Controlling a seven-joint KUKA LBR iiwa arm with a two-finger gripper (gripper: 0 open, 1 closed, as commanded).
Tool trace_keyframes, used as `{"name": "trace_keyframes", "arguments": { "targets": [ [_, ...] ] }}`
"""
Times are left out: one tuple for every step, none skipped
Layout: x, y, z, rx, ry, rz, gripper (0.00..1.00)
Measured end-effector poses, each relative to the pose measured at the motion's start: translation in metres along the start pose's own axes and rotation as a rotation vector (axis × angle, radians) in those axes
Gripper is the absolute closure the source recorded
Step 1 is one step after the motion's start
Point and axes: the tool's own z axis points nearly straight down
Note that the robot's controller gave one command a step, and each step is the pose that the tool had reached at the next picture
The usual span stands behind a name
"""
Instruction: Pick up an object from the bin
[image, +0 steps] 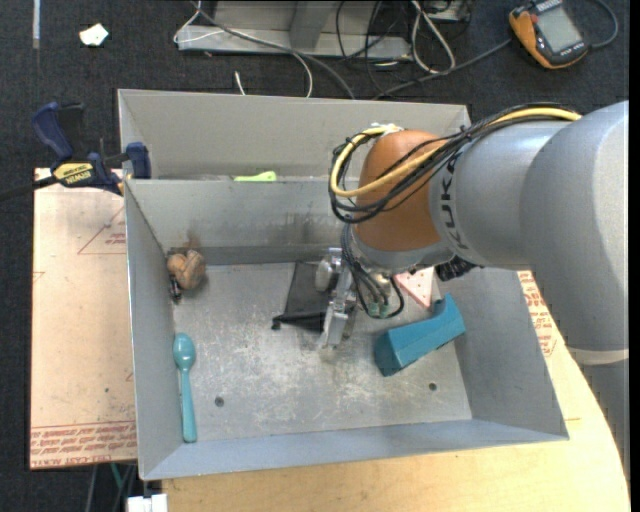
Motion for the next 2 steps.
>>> {"name": "trace_keyframes", "arguments": {
  "targets": [
    [-0.0434,0.0133,0.0174,-0.002,-0.004,-0.088,1.00],
    [-0.0434,0.0132,0.0174,-0.002,-0.004,-0.088,1.00]
  ]
}}
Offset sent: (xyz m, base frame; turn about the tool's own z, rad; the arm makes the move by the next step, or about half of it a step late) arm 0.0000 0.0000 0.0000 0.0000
